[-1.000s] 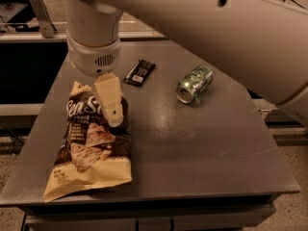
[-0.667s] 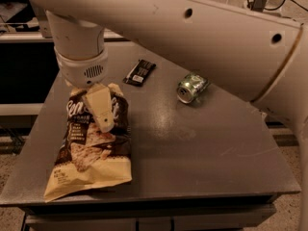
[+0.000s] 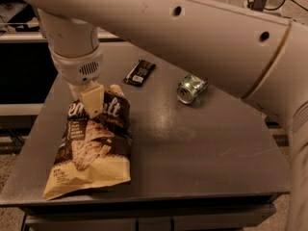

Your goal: Pick brown chip bag

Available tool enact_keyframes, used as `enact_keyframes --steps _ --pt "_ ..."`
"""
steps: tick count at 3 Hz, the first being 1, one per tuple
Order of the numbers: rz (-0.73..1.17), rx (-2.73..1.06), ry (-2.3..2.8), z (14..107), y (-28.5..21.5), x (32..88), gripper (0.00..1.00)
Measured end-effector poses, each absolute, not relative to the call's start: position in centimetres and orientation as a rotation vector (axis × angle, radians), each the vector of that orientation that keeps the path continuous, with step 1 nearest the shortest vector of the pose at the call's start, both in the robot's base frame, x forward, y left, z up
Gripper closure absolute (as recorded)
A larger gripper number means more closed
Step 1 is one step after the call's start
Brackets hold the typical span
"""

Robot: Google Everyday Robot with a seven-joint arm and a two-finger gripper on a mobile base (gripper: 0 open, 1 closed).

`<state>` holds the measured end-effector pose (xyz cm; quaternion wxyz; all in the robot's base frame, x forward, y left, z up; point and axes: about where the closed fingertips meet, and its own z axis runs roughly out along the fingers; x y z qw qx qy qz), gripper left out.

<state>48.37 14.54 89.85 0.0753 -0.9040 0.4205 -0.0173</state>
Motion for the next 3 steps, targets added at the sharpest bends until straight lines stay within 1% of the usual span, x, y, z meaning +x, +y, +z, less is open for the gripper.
enact_keyframes --steps 1,2,3 --pt "-0.047 -2.630 1.267 93.1 13.8 49.7 0.88" --pt "0.007 -2.516 1.277 97.1 12.7 51.3 1.00" --pt "0.153 -2.395 1.257 101.0 11.5 52.5 1.00"
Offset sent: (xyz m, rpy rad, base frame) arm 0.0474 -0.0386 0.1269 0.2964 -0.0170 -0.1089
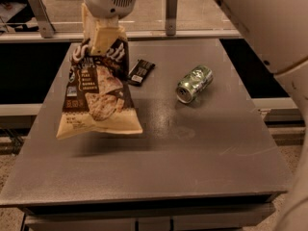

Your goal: Pick brown chip bag

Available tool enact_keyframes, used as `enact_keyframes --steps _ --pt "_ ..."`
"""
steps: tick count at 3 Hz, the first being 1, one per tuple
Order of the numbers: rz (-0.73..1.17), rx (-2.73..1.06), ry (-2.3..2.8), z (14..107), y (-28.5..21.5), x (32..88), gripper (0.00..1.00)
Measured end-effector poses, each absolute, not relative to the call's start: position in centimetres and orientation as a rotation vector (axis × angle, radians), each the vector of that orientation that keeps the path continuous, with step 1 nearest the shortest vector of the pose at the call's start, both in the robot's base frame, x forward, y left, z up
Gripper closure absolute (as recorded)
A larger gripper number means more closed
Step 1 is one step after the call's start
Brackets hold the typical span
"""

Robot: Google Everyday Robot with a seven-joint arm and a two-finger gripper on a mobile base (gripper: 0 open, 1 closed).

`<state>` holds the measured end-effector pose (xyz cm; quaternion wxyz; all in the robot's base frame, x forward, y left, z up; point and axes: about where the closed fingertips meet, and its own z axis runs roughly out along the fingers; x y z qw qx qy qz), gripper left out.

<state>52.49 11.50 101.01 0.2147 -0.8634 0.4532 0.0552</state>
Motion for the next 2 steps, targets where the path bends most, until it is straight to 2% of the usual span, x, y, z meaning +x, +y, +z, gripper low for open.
enact_keyframes --steps 1,2 --pt "0.320 -2.256 1.180 105.3 10.4 52.3 1.00" --pt "0.363 -2.212 1.132 107.1 11.3 51.6 1.00"
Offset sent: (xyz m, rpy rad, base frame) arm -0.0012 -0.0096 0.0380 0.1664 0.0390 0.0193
